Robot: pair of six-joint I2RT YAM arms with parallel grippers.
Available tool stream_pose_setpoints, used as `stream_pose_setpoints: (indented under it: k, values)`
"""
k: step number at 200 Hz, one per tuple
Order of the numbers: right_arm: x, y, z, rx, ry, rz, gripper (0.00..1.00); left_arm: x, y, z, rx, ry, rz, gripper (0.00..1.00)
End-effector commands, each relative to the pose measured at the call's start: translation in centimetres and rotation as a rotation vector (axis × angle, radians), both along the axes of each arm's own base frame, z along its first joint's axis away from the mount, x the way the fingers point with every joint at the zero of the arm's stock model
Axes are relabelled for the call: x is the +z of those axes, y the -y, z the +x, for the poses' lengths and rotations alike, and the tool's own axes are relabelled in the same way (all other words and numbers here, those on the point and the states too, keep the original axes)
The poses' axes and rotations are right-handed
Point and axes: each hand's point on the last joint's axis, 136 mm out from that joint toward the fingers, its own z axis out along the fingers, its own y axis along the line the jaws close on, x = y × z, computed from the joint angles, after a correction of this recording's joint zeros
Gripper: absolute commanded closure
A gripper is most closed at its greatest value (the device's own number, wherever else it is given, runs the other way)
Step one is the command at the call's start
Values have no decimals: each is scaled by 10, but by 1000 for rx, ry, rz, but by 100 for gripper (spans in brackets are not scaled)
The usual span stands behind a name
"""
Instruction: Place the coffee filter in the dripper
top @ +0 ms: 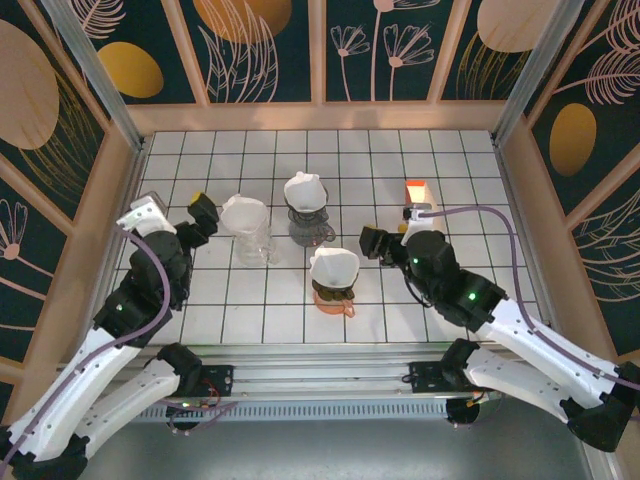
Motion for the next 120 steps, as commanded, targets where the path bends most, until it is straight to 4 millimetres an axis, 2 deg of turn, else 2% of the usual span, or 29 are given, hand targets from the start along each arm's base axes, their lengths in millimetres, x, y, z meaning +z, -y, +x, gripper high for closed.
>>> stream_pose_setpoints:
  k: [1,26,45,64,93,103,120]
  values:
    - [18,0,6,-18,102,24,14,10,-24,15,134,17,62,1]
    - [23,0,5,-2,139,30,14,-13,-50,40,215,-16,53,1]
    - [24,4,2,-3,160,45,13,-43,-76,58,267,-63,34,1]
    - [22,10,0,-13,176,55,11,-70,-88,68,309,-80,126,1]
    - [21,21,-1,-38,188,65,8,-119,-114,66,402,-107,183,1]
    - [21,23,-1,-44,189,64,8,-137,-120,63,433,-119,212,1]
    - [19,27,1,-56,189,55,6,-157,-122,61,450,-109,220,1]
